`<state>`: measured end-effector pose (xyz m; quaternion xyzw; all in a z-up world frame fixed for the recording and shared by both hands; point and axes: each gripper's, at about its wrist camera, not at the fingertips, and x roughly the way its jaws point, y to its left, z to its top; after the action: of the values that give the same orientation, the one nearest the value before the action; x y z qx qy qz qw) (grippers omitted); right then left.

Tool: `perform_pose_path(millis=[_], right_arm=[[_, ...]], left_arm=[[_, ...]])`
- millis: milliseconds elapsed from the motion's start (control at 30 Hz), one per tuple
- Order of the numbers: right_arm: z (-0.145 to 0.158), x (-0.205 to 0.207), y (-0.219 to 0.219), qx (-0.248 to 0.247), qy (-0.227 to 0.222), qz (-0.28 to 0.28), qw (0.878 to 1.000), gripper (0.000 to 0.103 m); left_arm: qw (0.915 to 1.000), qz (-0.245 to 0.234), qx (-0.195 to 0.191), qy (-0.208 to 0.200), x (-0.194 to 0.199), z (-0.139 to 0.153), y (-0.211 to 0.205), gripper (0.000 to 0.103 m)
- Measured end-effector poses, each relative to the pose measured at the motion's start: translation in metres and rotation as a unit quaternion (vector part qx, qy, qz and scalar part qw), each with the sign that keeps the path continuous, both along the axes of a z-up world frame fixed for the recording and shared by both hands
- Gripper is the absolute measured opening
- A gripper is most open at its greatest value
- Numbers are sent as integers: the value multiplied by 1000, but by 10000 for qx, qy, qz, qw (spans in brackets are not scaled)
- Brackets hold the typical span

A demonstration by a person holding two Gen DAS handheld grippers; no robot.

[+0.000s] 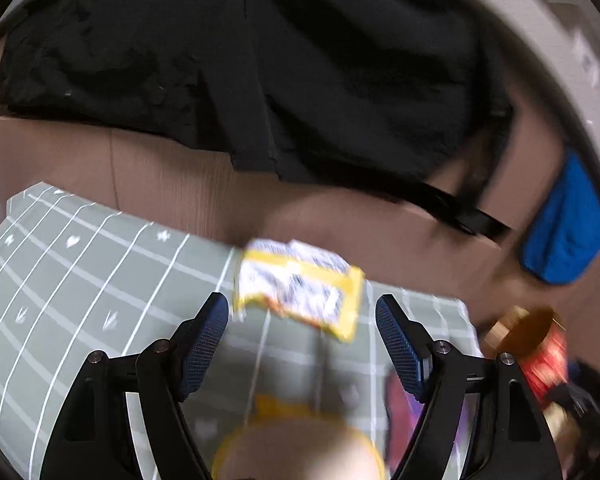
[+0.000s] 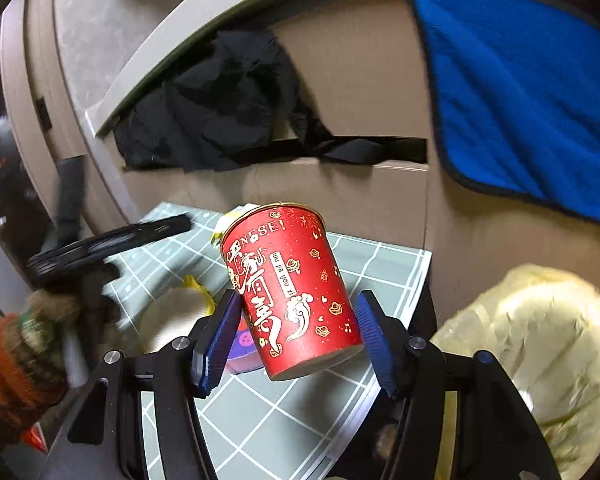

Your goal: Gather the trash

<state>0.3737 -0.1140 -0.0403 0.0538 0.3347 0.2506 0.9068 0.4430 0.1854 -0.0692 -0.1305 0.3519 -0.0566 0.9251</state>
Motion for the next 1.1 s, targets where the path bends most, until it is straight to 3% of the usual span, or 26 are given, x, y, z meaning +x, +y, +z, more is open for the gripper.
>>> perform_pose_path(millis=[200, 367, 500, 533, 567, 700, 833, 1100], right_arm=[[-11, 1, -17, 344, 86, -264, 9990, 56], [-22, 9, -26, 493, 250, -326, 9979, 56], [-26, 11, -26, 571, 319, -315, 9974, 56], [-26, 10, -25, 587, 323, -298, 9973, 56], [-26, 10, -24, 589, 322, -285, 9973, 56], [-21, 2, -19, 569, 261, -226, 9978, 56], [-13, -5, -17, 550, 182, -209, 9981, 47], [6, -20, -4, 505, -96, 40, 9987, 47]], left_arm=[[9972, 372, -34, 643, 59, -32, 10, 77], [9942, 543, 72, 930, 73, -41, 11, 76], [9907, 542, 119, 1243, 79, -48, 7, 59], [9910, 521, 172, 1221, 79, -47, 5, 45], [9909, 476, 212, 1241, 77, -48, 3, 42], [9938, 409, 282, 994, 57, -38, 1, 31], [9965, 404, 458, 569, 22, -14, 0, 31], [9975, 395, 581, -78, -54, 32, 9, 31]])
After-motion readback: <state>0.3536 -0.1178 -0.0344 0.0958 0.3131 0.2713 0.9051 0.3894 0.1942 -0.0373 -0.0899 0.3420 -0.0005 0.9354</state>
